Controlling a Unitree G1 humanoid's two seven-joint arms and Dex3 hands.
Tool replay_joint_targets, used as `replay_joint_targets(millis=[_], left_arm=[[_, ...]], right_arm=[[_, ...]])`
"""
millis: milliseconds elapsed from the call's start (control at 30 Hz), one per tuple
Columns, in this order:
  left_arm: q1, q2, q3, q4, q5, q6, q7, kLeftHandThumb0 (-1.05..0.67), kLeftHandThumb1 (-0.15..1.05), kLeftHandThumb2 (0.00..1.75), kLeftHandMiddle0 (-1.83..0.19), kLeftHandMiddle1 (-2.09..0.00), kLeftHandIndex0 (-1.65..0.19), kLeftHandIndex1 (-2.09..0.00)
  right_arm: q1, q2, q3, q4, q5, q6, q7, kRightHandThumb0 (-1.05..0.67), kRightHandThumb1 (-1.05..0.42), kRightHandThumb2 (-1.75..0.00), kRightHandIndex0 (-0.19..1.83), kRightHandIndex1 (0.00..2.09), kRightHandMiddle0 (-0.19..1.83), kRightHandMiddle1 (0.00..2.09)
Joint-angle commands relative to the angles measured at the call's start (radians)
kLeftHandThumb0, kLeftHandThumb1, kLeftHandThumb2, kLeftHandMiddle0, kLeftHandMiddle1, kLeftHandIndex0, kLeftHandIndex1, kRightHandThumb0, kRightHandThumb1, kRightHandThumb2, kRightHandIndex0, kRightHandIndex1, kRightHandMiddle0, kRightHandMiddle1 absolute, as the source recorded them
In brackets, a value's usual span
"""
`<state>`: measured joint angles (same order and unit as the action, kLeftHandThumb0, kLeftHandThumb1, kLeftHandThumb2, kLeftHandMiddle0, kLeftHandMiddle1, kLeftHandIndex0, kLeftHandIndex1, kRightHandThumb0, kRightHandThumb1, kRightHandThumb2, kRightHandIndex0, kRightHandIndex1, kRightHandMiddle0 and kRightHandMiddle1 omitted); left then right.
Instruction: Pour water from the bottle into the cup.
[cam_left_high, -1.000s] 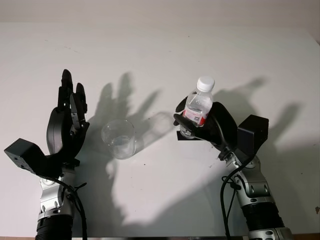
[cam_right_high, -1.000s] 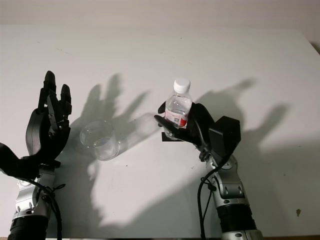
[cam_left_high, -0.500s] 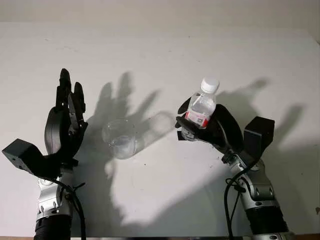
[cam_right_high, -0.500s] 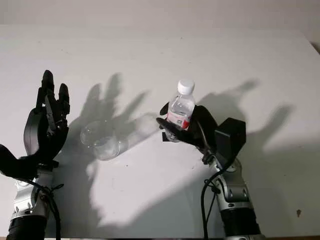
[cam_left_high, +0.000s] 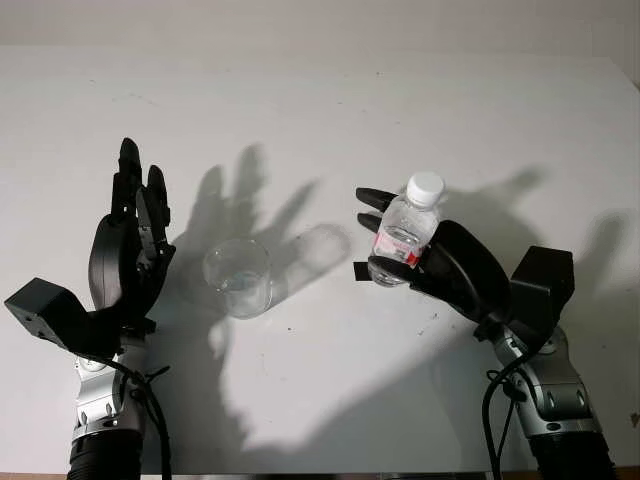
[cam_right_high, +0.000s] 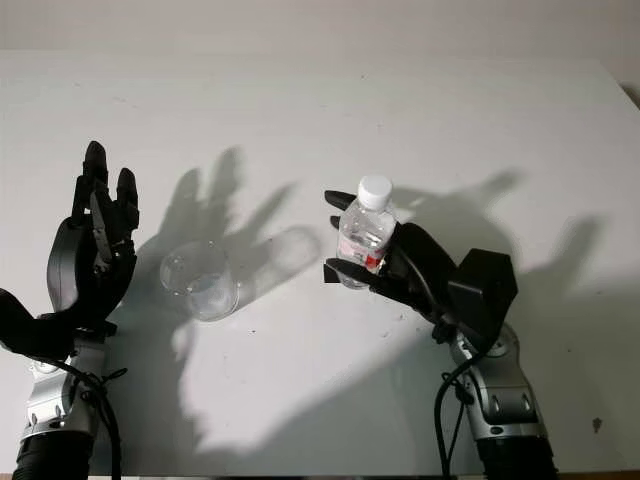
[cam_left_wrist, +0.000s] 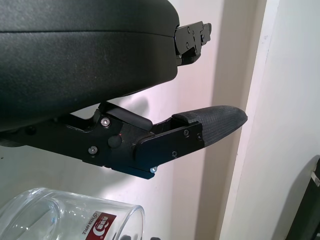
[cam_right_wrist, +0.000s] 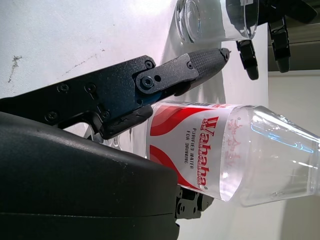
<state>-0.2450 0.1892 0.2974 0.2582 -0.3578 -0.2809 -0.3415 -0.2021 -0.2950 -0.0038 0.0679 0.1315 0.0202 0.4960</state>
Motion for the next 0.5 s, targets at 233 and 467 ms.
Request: replay_joint_targets(millis=[233, 467], left_arm=[[-0.003, 0.007, 0.008, 0.018, -0.004, -0.02, -0.009, -0.71, 1.05, 0.71, 0.19, 0.0, 0.19, 0.0], [-0.01, 0.004, 0.005, 0.027, 0.003, -0.024, 0.003, -0.71, 1.05, 0.71, 0.19, 0.0, 0.19, 0.0]], right_arm=[[-0.001, -0.018, 0.021, 0.05, -0.084, -0.146, -0.019, -0.97, -0.98, -0.06, -0.19, 0.0, -0.19, 0.0], [-0.037, 0.02, -0.017, 0.174, -0.079, -0.308, -0.099, -0.96, -0.98, -0.05, -0.19, 0.0, -0.19, 0.0]])
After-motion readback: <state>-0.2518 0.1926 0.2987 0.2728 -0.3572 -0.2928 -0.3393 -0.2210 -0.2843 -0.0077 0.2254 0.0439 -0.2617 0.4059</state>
